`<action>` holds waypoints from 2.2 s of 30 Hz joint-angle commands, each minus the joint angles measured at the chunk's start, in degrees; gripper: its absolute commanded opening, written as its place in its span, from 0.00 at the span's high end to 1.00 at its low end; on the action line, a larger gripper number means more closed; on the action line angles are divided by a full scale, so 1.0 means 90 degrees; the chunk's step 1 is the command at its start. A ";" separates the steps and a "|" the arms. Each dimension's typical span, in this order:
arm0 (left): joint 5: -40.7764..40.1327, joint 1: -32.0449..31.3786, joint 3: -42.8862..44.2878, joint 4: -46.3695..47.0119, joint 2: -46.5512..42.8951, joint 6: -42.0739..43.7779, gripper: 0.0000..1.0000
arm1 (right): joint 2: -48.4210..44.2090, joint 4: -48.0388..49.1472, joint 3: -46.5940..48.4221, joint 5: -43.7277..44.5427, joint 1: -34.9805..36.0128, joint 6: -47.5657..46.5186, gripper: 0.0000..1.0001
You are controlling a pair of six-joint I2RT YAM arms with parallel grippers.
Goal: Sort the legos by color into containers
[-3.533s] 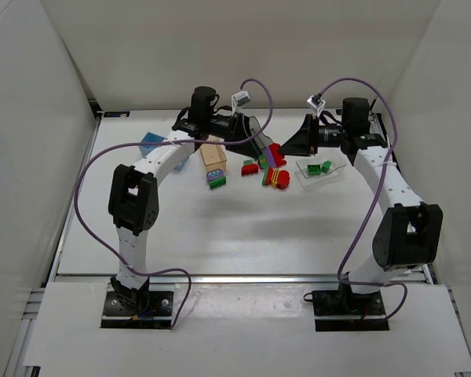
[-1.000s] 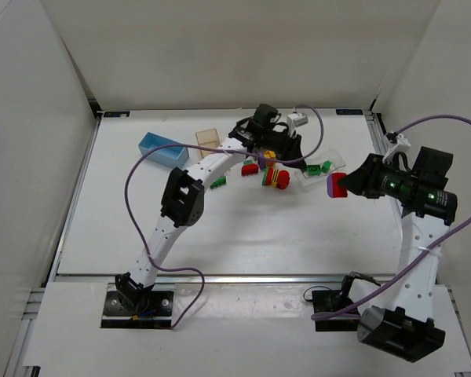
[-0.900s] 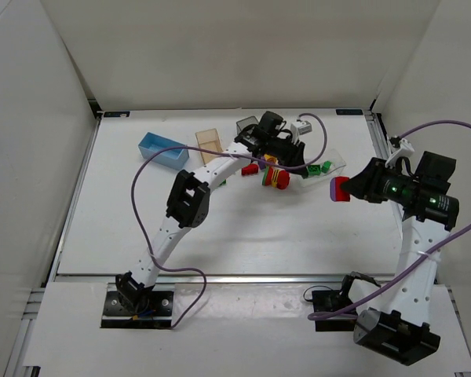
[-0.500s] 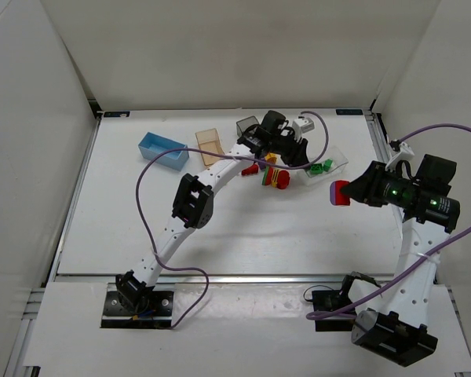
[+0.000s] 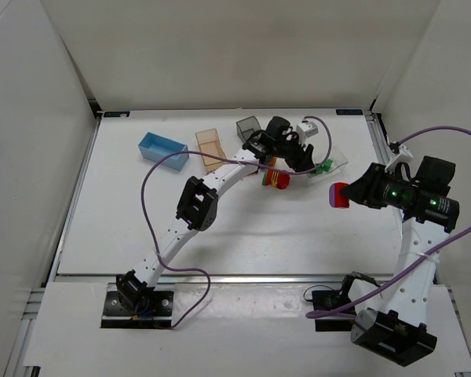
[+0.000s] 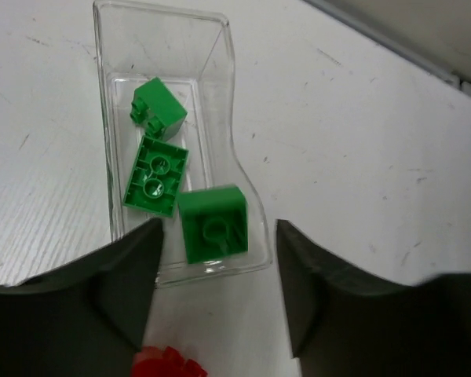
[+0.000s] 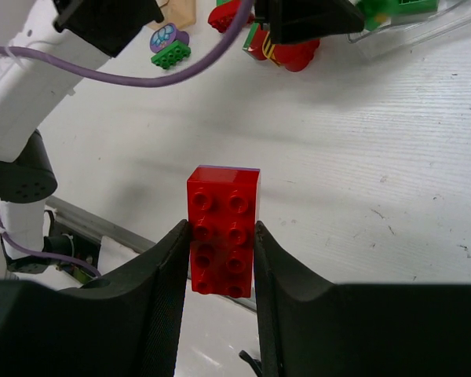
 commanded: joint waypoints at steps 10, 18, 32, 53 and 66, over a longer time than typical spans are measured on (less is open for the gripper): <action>-0.0082 0.0489 0.0086 0.0667 -0.0896 -0.0910 0.01 | 0.0401 0.0971 -0.0374 -0.0786 -0.0024 0.0442 1.00; 0.3810 0.1935 -0.1571 0.1485 -0.2868 -0.3686 0.04 | 0.1611 0.3466 -0.0521 -0.2474 0.0473 0.2014 1.00; 0.5974 0.2278 -0.4846 0.4554 -0.3936 -0.6438 0.04 | 0.4042 0.5562 0.1470 -0.2848 0.2437 0.3960 1.00; 0.5876 0.1859 -0.4397 0.4984 -0.3653 -0.6517 0.11 | 0.4923 0.6129 0.2232 -0.2926 0.3433 0.4351 1.00; 0.5974 0.1810 -0.4650 0.4994 -0.3731 -0.6487 0.70 | 0.5079 0.6032 0.2428 -0.2789 0.3423 0.4253 1.00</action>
